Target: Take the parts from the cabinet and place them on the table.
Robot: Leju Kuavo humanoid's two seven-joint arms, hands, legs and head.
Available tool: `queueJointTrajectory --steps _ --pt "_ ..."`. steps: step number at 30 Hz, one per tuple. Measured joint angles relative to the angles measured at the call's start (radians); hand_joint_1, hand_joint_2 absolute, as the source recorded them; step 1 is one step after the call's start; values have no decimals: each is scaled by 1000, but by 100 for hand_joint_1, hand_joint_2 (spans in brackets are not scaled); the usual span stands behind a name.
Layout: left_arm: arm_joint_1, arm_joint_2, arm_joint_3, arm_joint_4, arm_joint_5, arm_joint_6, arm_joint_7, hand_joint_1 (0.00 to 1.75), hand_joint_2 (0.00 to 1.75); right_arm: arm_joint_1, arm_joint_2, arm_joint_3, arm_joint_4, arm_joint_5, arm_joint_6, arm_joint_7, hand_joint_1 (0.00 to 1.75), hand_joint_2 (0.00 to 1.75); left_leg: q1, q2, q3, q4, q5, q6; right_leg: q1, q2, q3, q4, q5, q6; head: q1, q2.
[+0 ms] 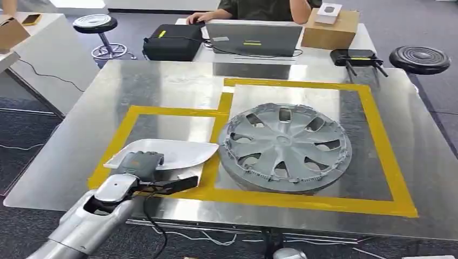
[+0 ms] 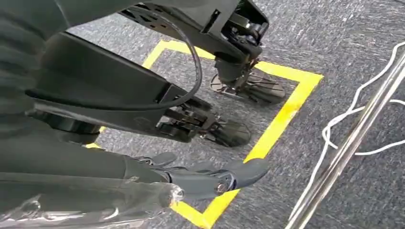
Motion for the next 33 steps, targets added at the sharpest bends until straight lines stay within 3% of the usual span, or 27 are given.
queueJointTrajectory --steps 3,5,7,9,10,11,12,14,15,16,17,19,20,21,22,25,27,29,30,31,32,33 --pt "17 -8 -5 -12 -1 6 3 0 0 1 0 0 0 16 0 -3 0 0 0 0 -1 0 0 0 0 -1 0 0 0 0 0 0" --pt "26 -11 8 -16 -1 41 -64 0 0 1 0 0 0 28 0 -5 0 0 0 0 -1 0 0 0 0 -1 0 0 0 0 0 0" --pt "42 -15 39 -17 -1 90 -135 0 0 2 2 0 0 40 -1 -6 0 0 -5 1 -4 8 -6 18 -6 2 0 -5 3 7 -2 0" --pt "57 -25 72 -26 -1 109 -167 0 0 0 2 0 0 47 -1 -7 0 0 -4 2 -1 -4 -1 24 -2 4 3 -12 5 12 -2 0" --pt "61 -29 82 -31 -1 110 -169 0 0 3 2 0 -2 47 -1 -5 0 0 11 7 10 -24 9 23 -2 3 -4 -7 -1 13 -3 0" --pt "62 -34 90 -34 -1 112 -170 0 0 8 1 0 -1 48 -1 -5 0 0 13 7 13 -29 10 26 1 -1 -18 25 -19 18 11 0" --pt "64 -35 98 -35 -1 116 -174 0 0 8 1 0 -1 50 0 -5 0 0 14 9 12 -27 16 27 -4 -4 -53 92 -57 24 14 0" --pt "88 -52 120 -48 -1 162 -207 0 0 9 0 0 -1 56 -1 -5 0 0 15 13 11 -26 15 26 -13 -6 -136 249 -122 36 13 0" --pt "105 -61 131 -62 -1 181 -224 0 0 9 -1 0 -1 60 -1 -5 0 0 17 13 11 -25 13 23 -17 -7 -167 301 -129 43 12 0" --pt "129 -76 146 -93 -1 198 -246 0 0 9 -1 0 -1 64 -1 -5 0 0 22 14 11 -22 10 19 -22 -8 -175 303 -108 50 13 0" --pt "150 -87 156 -116 -1 207 -260 0 0 9 -1 0 -1 68 0 -5 0 0 26 14 12 -18 6 12 -25 -8 -165 269 -74 56 12 0" --pt "203 -116 185 -181 -1 235 -299 0 0 8 -2 0 -2 76 2 -7 0 0 43 14 12 2 -9 -9 -39 -13 -88 98 29 74 12 0" --pt "223 -129 201 -210 -1 243 -310 0 0 9 -1 0 -2 80 4 -7 0 0 42 13 6 16 -19 -23 -42 -14 -55 40 20 95 14 0" --pt "234 -134 212 -228 -1 244 -312 0 0 9 0 -1 -2 81 5 -8 0 0 42 10 -2 24 -21 -30 -34 -1 -52 52 25 80 27 0" --pt "250 -142 220 -250 -1 247 -316 0 0 9 0 -1 -2 82 5 -7 0 0 41 5 -5 35 -22 -34 -39 1 -64 57 19 52 21 0" --pt "268 -155 244 -276 -1 250 -325 0 0 8 0 -1 -2 85 5 -8 0 0 46 3 -13 34 -19 -47 -34 2 -82 70 19 19 10 0" --pt "278 -164 260 -296 12 270 -329 0 0 8 1 -1 -3 88 5 -8 0 0 42 8 -45 107 -93 -41 -31 0 -94 68 31 -1 5 0" --pt "303 -181 284 -334 41 301 -351 0 0 9 1 -2 -5 95 5 -8 0 0 33 8 -108 266 -185 -36 -24 -1 -111 67 43 -11 3 0" --pt "319 -190 303 -358 62 312 -371 0 0 10 1 -5 -5 101 5 -8 0 0 29 8 -130 331 -213 -31 -19 -1 -120 67 49 -14 2 0" --pt "334 -197 322 -378 75 316 -387 0 0 10 1 -7 -5 104 6 -8 0 0 25 8 -132 351 -214 -26 -15 -1 -128 67 56 -15 3 0" --pt "348 -207 343 -399 96 323 -402 0 0 10 1 -8 -5 108 7 -8 0 0 20 8 -112 329 -191 -16 -11 0 -137 67 64 -17 2 0" --pt "362 -217 367 -417 128 332 -424 0 0 10 1 -10 -5 115 7 -9 0 0 14 8 -74 271 -156 -5 -7 0 -147 67 73 -17 1 0"
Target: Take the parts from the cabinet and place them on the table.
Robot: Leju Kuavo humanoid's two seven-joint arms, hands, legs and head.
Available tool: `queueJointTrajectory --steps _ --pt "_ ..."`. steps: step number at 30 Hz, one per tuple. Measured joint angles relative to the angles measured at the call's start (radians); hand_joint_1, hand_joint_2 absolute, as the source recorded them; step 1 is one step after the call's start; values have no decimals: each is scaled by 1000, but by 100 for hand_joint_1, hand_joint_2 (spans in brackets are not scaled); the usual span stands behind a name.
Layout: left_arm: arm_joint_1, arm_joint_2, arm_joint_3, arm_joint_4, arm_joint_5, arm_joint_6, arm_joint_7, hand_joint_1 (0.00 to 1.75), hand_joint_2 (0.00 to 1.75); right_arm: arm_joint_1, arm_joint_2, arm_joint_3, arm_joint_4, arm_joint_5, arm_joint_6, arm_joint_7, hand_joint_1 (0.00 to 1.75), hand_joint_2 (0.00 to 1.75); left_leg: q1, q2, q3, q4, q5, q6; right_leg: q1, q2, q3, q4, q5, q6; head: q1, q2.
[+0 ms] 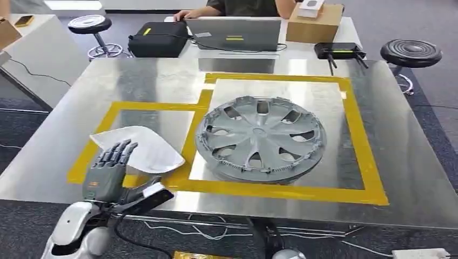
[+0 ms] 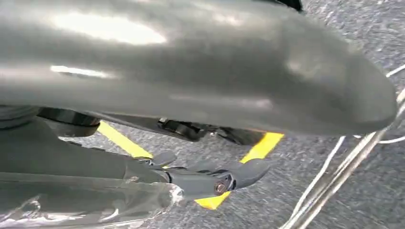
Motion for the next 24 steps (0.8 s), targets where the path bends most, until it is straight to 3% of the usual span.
queueJointTrajectory --steps 1,2,3,4,5,7,8,9,11,12,13,14,15,16,17,18,19,20,22,23,24 --pt "12 -12 25 -17 26 8 -25 0 0 1 0 -4 -2 7 1 0 0 0 -7 0 49 -76 34 11 3 1 -9 0 8 1 0 0" --pt "21 -21 51 -33 43 13 -48 0 0 1 0 -7 -3 11 2 -1 0 0 -14 0 104 -153 48 23 2 2 -14 0 17 3 0 0" --pt "26 -31 78 -48 50 14 -65 0 0 3 1 -12 -6 16 3 -1 0 0 -23 1 144 -217 31 29 9 3 -21 0 23 9 0 0" --pt "30 -41 96 -56 54 16 -72 0 0 4 1 -16 -8 19 4 -2 0 0 -21 2 136 -216 43 18 7 -1 -20 -4 33 15 2 0" --pt "37 -49 109 -61 59 18 -76 0 0 4 0 -18 -8 20 5 -3 0 0 -25 0 129 -222 46 19 5 -3 -20 -7 42 21 0 0" --pt "54 -72 149 -68 93 23 -99 0 0 6 -1 -25 -9 27 12 -3 0 0 -24 1 121 -231 69 33 5 -4 -20 -24 64 36 -5 0" --pt "58 -85 173 -68 122 23 -123 0 0 6 -3 -31 -9 29 18 -6 0 0 -18 5 113 -235 82 37 3 -4 -30 -19 50 39 -5 0" --pt "65 -104 213 -68 160 23 -151 0 0 8 -3 -39 -10 35 19 -6 0 0 -17 6 101 -236 93 47 4 -7 -41 12 -9 46 0 0" --pt "83 -132 290 -66 226 25 -212 0 0 11 -3 -52 -13 43 24 -10 0 0 -17 9 77 -235 113 49 2 -9 -69 152 -133 54 2 0" --pt "88 -137 333 -56 272 23 -240 0 0 12 -4 -60 -15 47 22 -6 0 0 -17 12 62 -235 125 49 2 -9 -80 231 -173 56 1 0" --pt "88 -145 391 -31 322 11 -254 0 0 15 -4 -72 -17 54 14 5 0 0 -17 12 49 -234 135 48 2 -9 -78 275 -175 57 2 0" --pt "84 -151 439 -6 364 5 -261 0 0 17 -4 -84 -19 63 8 15 0 0 -17 12 36 -234 146 47 2 -9 -58 279 -153 56 2 0" --pt "80 -158 509 37 390 8 -282 0 0 19 -4 -97 -26 76 8 23 0 0 -17 11 23 -233 156 44 3 -9 -19 246 -117 55 2 0" --pt "74 -162 568 76 402 11 -300 0 0 22 -4 -104 -32 87 8 30 0 0 -17 4 11 -233 165 39 3 -7 40 178 -86 50 1 0" --pt "60 -165 630 123 421 6 -308 0 0 24 -4 -113 -40 97 10 34 0 0 -17 -1 2 -232 175 35 2 12 114 85 -81 43 1 0" --pt "36 -171 688 177 441 -5 -297 0 0 26 -4 -122 -51 110 13 40 0 0 -16 -7 -6 -230 185 29 1 53 171 -5 -127 33 0 0" --pt "5 -174 747 238 455 -19 -270 0 0 31 -4 -132 -60 125 17 49 0 0 -19 -12 -11 -230 194 25 -4 57 204 -61 -138 37 -1 0" --pt "-23 -177 812 314 462 -45 -236 0 0 36 -4 -144 -66 142 21 59 0 0 -17 -22 -10 -233 208 19 2 44 194 -58 -134 35 2 0" --pt "-71 -176 925 451 445 -61 -159 0 0 41 -4 -165 -79 176 37 77 0 0 -14 -38 -13 -245 228 4 6 28 189 -57 -121 18 4 0" --pt "-90 -169 979 525 422 -54 -107 0 0 43 -2 -175 -85 193 47 82 0 0 -11 -39 -17 -241 223 0 -4 14 182 -64 -106 7 5 0" --pt "-106 -166 1030 620 394 -37 -61 0 0 45 -2 -185 -92 213 57 87 0 0 -13 -26 -32 -218 172 -5 -4 9 173 -65 -95 -1 -3 0"
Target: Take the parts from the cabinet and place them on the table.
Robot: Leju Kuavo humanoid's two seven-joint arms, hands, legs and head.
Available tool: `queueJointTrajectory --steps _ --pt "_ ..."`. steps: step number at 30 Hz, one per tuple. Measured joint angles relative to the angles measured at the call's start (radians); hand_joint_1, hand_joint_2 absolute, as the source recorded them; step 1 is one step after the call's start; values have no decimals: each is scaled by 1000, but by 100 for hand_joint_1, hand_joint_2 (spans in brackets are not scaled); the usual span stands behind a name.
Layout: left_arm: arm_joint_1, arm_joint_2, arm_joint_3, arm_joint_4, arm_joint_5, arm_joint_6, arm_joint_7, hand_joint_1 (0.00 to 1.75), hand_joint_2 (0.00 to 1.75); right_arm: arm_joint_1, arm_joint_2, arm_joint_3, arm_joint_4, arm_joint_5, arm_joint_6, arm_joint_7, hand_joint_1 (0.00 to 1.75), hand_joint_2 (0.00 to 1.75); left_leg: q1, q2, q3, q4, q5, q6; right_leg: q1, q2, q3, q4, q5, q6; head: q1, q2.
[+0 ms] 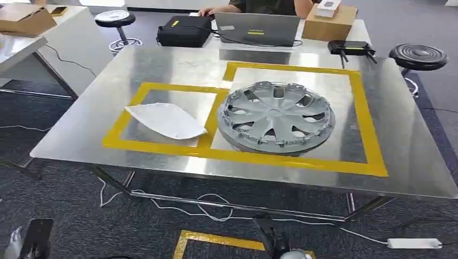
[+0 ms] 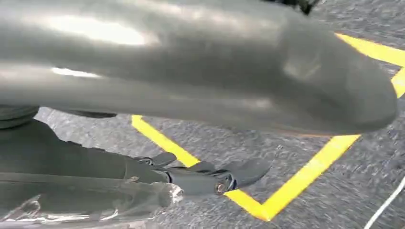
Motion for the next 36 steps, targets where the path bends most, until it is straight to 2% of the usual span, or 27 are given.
queueJointTrajectory --steps 2,3,4,5,7,8,9,10,11,13,14,15,16,18,19,20,21,23,25,26,28,29,30,31,33,34,36 --pt "-28 18 63 147 -32 29 79 0 0 4 0 -17 -9 34 14 3 0 0 6 12 -41 125 -120 -12 -1 -19 -24 0 23 -4 -10 0" --pt "-42 22 94 222 -40 42 120 0 0 6 0 -23 -12 55 24 1 0 0 9 15 -61 200 -160 -17 -1 -31 -39 0 34 -2 -10 0" --pt "-53 23 125 296 -44 52 157 0 0 8 -2 -30 -16 79 44 -11 0 0 13 18 -74 266 -171 -22 -1 -44 -55 1 46 1 -12 0" --pt "-58 24 151 349 -52 59 169 0 0 10 -3 -33 -17 93 59 -21 0 0 18 21 -67 284 -149 -28 -2 -56 -70 1 55 4 -12 0" --pt "-63 23 172 434 -86 61 181 0 0 14 -5 -40 -20 109 69 -37 0 0 30 28 4 216 -71 -41 -9 -81 -95 4 72 20 -11 0" --pt "-67 23 178 468 -98 60 182 0 0 16 -6 -46 -23 116 70 -41 0 0 35 49 67 139 -54 -51 -15 -91 -105 9 79 29 -12 0" --pt "-75 17 182 494 -110 53 185 0 0 16 -9 -52 -29 123 70 -43 0 0 42 91 130 63 -69 -61 -9 -98 -110 19 83 38 -15 0" --pt "-85 16 184 516 -135 32 190 0 0 21 -11 -59 -36 139 73 -46 0 0 35 100 176 -12 -93 -56 -11 -113 -122 31 84 47 -21 0" --pt "-92 9 183 529 -172 7 196 0 0 22 -11 -65 -41 155 73 -47 0 0 32 95 164 -20 -109 -28 -8 -123 -126 33 93 57 -18 0" --pt "-80 -1 180 555 -286 -53 195 0 0 29 -11 -88 -53 189 79 -46 0 0 25 75 146 -10 -99 -3 -17 -143 -123 22 111 69 -17 0" --pt "-71 -5 172 566 -347 -88 187 0 0 33 -10 -100 -57 203 80 -33 0 0 23 69 138 -11 -89 12 -22 -140 -124 25 110 76 -17 0" --pt "-62 -11 159 577 -397 -115 180 0 0 37 -11 -112 -63 219 81 -22 0 0 22 65 130 -10 -79 23 -27 -97 -135 44 63 78 -16 0" --pt "-58 -13 141 587 -443 -136 175 0 0 40 -11 -127 -75 240 90 -13 0 0 20 55 118 -10 -68 29 -24 -63 -148 97 0 76 -15 0" --pt "-59 -12 118 604 -479 -153 172 0 0 45 -11 -148 -90 261 100 -9 0 0 14 30 86 -10 -43 39 -10 -33 -185 252 -109 67 -7 0" --pt "-59 -13 110 609 -487 -156 170 0 0 46 -11 -158 -96 271 103 -8 0 0 8 18 70 -10 -31 43 -5 -29 -193 310 -134 60 -4 0" --pt "-59 -13 110 612 -495 -159 168 0 0 48 -11 -167 -100 280 105 -9 0 0 2 6 54 -9 -18 46 2 -28 -183 328 -126 50 -5 0" --pt "-58 -13 110 616 -500 -161 167 0 0 48 -10 -174 -103 284 105 -9 0 0 -4 -8 40 -9 -5 47 9 -26 -152 305 -96 38 -5 0" --pt "-58 -13 109 621 -503 -166 164 0 0 48 -10 -185 -112 290 105 -9 0 0 -11 -36 15 -9 18 48 25 -3 -50 176 -32 10 -5 0" --pt "-61 -13 106 625 -505 -168 163 0 0 45 -8 -190 -123 292 105 -10 0 0 -18 -60 -4 -7 43 43 27 65 61 5 -68 -16 -8 0" --pt "-59 -13 105 627 -505 -168 163 0 0 46 -8 -193 -125 292 105 -10 0 0 -14 -69 -3 -14 55 39 30 56 49 12 -59 3 -8 0" --pt "-56 -12 105 628 -506 -168 162 0 0 44 -6 -197 -127 292 105 -10 0 0 -8 -89 -9 -24 78 26 36 40 41 8 -49 -2 2 0" --pt "-54 -9 106 629 -506 -168 162 0 0 45 -3 -198 -127 292 107 -11 0 0 -13 -103 -15 -29 88 19 26 25 36 -2 -32 -9 2 0" --pt "-52 -10 106 632 -505 -168 162 0 0 42 -3 -200 -127 292 107 -11 0 0 -12 -61 -24 -17 55 20 23 11 24 -5 -18 -12 2 0" --pt "-54 -10 105 633 -505 -168 162 0 0 43 -3 -202 -130 292 107 -11 0 0 -11 -20 -39 27 -20 14 21 -1 11 -9 -5 -20 -7 0" --pt "-55 -9 102 633 -506 -168 162 0 0 44 -3 -207 -132 292 107 -11 0 0 -1 13 -74 170 -144 -3 19 -31 -11 -9 19 -17 -9 0" --pt "-54 -9 102 633 -505 -168 162 0 0 44 -3 -209 -132 292 107 -11 0 0 5 19 -87 242 -169 -12 18 -47 -25 -8 30 -14 -8 0" --pt "-54 -8 102 633 -506 -168 162 0 0 44 -3 -211 -132 292 107 -11 0 0 18 21 -74 299 -125 -28 13 -81 -56 -6 51 -4 -9 0"
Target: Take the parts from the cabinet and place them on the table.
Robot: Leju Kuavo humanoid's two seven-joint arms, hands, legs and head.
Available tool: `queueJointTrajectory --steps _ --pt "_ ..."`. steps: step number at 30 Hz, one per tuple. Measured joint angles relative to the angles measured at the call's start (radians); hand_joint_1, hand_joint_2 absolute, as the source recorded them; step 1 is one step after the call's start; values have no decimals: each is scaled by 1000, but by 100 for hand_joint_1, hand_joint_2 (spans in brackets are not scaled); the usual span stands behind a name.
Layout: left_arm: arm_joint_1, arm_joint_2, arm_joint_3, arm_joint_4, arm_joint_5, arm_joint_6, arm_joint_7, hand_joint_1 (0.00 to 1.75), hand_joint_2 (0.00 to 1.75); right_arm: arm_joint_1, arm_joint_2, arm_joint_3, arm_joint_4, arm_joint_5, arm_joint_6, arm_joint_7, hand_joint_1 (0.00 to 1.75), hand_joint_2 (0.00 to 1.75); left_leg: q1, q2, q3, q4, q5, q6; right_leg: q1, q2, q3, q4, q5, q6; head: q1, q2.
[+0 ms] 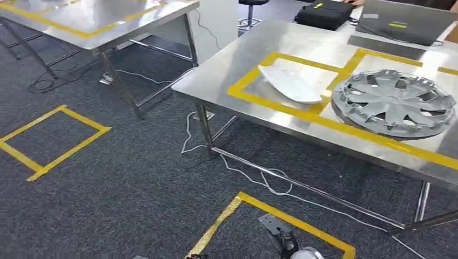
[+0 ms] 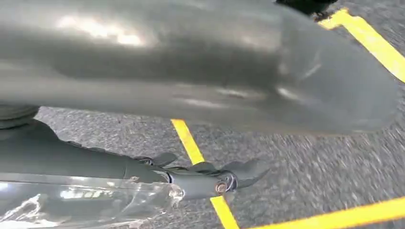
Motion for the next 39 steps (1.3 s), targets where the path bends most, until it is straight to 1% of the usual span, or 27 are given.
queueJointTrajectory --steps 2,7,9,10,11,12,13,14,16,17,19,21,22,23,24,26,27,28,29,31,32,33,35,36,37,38,39 --pt "-1 0 0 0 0 0 0 0 0 0 0 0 0 0 0 0 0 0 13 16 88 -84 66 -19 -10 -30 -25 5 15 16 0 0" --pt "-1 0 -1 0 0 0 0 0 0 0 0 0 0 0 0 0 0 0 16 29 121 -122 70 -25 -12 -35 -29 8 18 20 0 0" --pt "-2 -3 -5 2 0 0 0 0 0 -1 -2 0 -3 0 0 0 0 0 23 78 199 -213 54 -35 -7 -45 -34 16 23 29 -2 0" --pt "-5 0 -14 4 -2 0 -1 0 0 -4 -1 0 -8 0 -3 0 0 0 8 80 247 -323 21 7 -18 -79 -59 32 47 56 -8 0" --pt "3 1 -13 4 -2 0 -1 0 0 -1 0 -1 -6 0 2 0 0 0 0 60 230 -322 33 29 -28 -99 -61 27 60 70 -3 0" --pt "7 -1 -13 5 -3 0 -1 0 0 -1 -1 -1 -6 1 2 0 0 0 0 52 222 -322 44 45 -37 -69 -68 35 39 76 -3 0" --pt "9 -1 -14 5 -7 -3 1 0 0 0 -2 -2 -6 5 2 -2 0 0 -3 42 211 -322 54 54 -38 -11 -79 67 -16 75 -3 0" --pt "8 -1 -18 5 -10 -7 2 0 0 0 -2 -6 -6 12 2 -2 0 0 -4 29 197 -322 67 61 -32 25 -95 133 -79 72 2 0" --pt "9 -1 -33 6 -11 -31 3 0 0 2 -2 -16 -6 35 11 -4 0 0 -13 2 169 -322 90 71 -20 52 -130 284 -168 63 12 0" --pt "8 0 -40 9 -11 -42 5 0 0 3 -2 -21 -6 44 15 -5 0 0 -20 -12 153 -322 103 75 -13 55 -133 327 -180 55 11 0" --pt "8 1 -51 15 -13 -59 16 0 0 4 -2 -28 -6 60 18 -6 0 0 -27 -42 123 -320 128 77 3 61 -81 293 -132 34 11 0" --pt "8 1 -56 21 -13 -68 23 0 0 3 -2 -32 -6 70 22 -6 0 0 -29 -72 97 -321 152 75 16 89 32 143 -71 11 11 0" --pt "5 2 -66 25 -13 -79 26 0 0 0 -2 -35 -7 79 24 -6 0 0 -28 -83 88 -320 165 73 17 138 85 59 -96 -1 11 0" --pt "4 5 -73 31 -14 -94 27 0 0 -1 -1 -39 -10 89 27 -7 0 0 -33 -94 80 -320 176 69 10 159 119 -6 -110 -2 8 0" --pt "4 6 -79 37 -14 -109 28 0 0 -2 0 -45 -10 100 30 -7 0 0 -31 -103 81 -327 186 65 15 146 104 1 -104 3 10 0" --pt "-9 10 -82 47 -4 -146 40 0 0 -9 2 -49 -6 128 44 -7 0 0 -25 -129 73 -335 209 50 18 124 95 3 -92 -8 19 0" --pt "-42 18 -78 48 19 -186 95 0 0 -21 10 -44 13 168 68 -9 0 0 -26 -131 64 -335 217 46 8 104 89 -5 -76 -14 19 0" --pt "-100 19 -72 48 50 -249 187 0 0 -43 12 -33 31 207 94 -9 0 0 -30 -79 45 -316 180 43 9 94 82 -4 -63 -16 14 0" --pt "-186 25 -70 47 80 -304 272 0 0 -65 15 -14 58 245 122 -11 0 0 -29 -38 16 -258 113 37 11 68 65 -5 -50 -24 0 0" --pt "-314 30 -64 45 125 -352 330 0 0 -83 17 11 94 254 117 -10 0 0 -24 -7 -34 -103 20 24 11 20 40 -4 -31 -21 3 0" --pt "-346 32 -63 42 152 -363 320 0 0 -89 18 24 114 249 115 -8 0 0 -19 2 -46 -36 12 18 10 2 31 -4 -24 -21 1 0" --pt "-357 34 -63 40 163 -369 308 0 0 -93 19 37 129 241 113 -8 0 0 -14 4 -41 -10 31 13 8 -8 24 -4 -18 -19 3 0" --pt "-354 37 -62 32 179 -375 289 0 0 -98 19 64 147 227 107 -7 0 0 -9 11 33 -82 87 7 2 -19 10 -3 -8 -10 -1 0" --pt "-349 37 -60 22 187 -377 288 0 0 -100 19 76 150 227 107 -7 0 0 -9 28 97 -176 104 7 0 -27 8 -1 -4 -4 -2 0" --pt "-349 35 -61 16 199 -380 288 0 0 -102 19 83 151 228 109 -7 0 0 -10 67 157 -263 109 8 1 -35 7 0 -2 0 -4 0" --pt "-356 31 -61 13 211 -380 287 0 0 -103 19 90 153 229 114 -8 0 0 -19 92 192 -321 98 10 8 -50 1 5 -4 7 -6 0" --pt "-361 31 -61 10 227 -380 286 0 0 -105 19 103 159 223 119 -8 0 0 -22 86 187 -328 92 26 10 -64 -1 7 0 13 -3 0"
